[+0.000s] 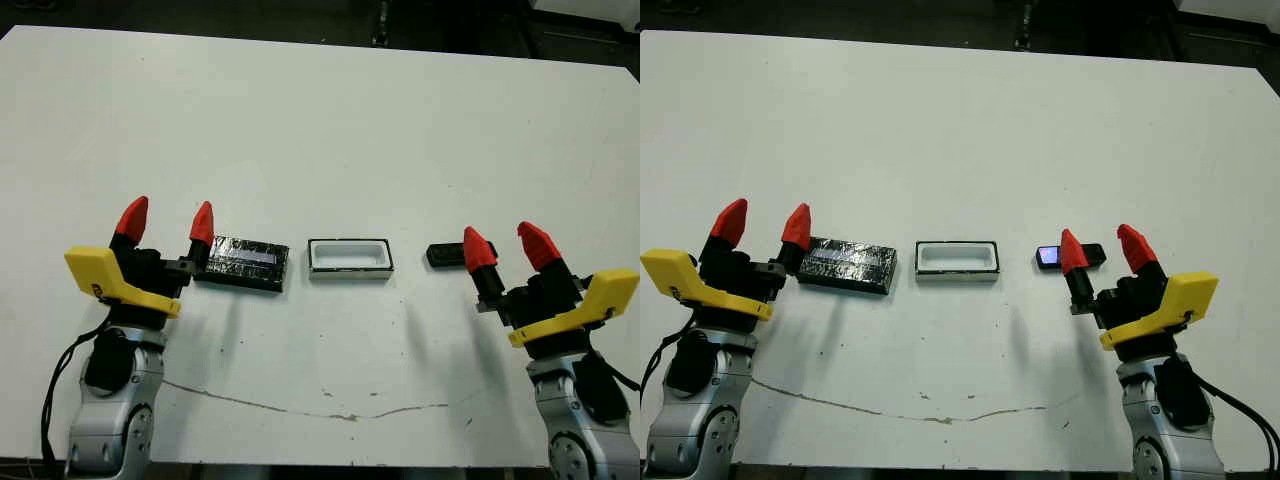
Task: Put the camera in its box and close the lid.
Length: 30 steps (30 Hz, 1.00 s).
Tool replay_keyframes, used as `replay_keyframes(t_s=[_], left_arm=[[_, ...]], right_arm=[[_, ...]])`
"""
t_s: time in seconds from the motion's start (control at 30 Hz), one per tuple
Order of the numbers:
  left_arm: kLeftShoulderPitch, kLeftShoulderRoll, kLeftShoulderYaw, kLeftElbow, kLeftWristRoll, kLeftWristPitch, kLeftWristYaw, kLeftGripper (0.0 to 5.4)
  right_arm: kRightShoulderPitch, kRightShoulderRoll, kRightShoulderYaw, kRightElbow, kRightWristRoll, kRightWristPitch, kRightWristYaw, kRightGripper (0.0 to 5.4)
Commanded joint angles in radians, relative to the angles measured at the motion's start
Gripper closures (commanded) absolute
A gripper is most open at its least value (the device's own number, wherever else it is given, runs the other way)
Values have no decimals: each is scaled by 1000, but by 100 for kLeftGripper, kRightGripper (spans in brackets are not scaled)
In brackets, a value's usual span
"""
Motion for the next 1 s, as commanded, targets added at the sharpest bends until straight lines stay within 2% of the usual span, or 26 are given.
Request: replay_keyframes(t_s=[0.03, 0.07, 0.33, 0.53, 0.67, 0.8, 1.0], left_arm=[[19, 4, -1, -8, 9, 18, 11, 0], [20, 4, -2, -14, 10, 24, 14, 0], [26, 9, -7, -9, 15, 20, 3, 0], [26, 5, -9, -5, 14, 19, 5, 0], [25, 4, -7, -4, 12, 17, 5, 0], [26, 6, -5, -5, 13, 18, 5, 0], [25, 1, -7, -15, 5, 36, 10, 0]], right_arm=[[10, -15, -4, -1, 1, 7, 1, 17], [10, -15, -4, -3, 2, 10, 0, 3], [17, -21, -1, -8, -2, 19, -1, 3], [-19, -78, -46, 19, 49, 14, 61, 3], [-121, -225, -118, 99, 62, 7, 168, 3], [-233, -377, -172, 188, 104, 54, 282, 3], [-436, -595, -143, 412, 122, 116, 541, 3]])
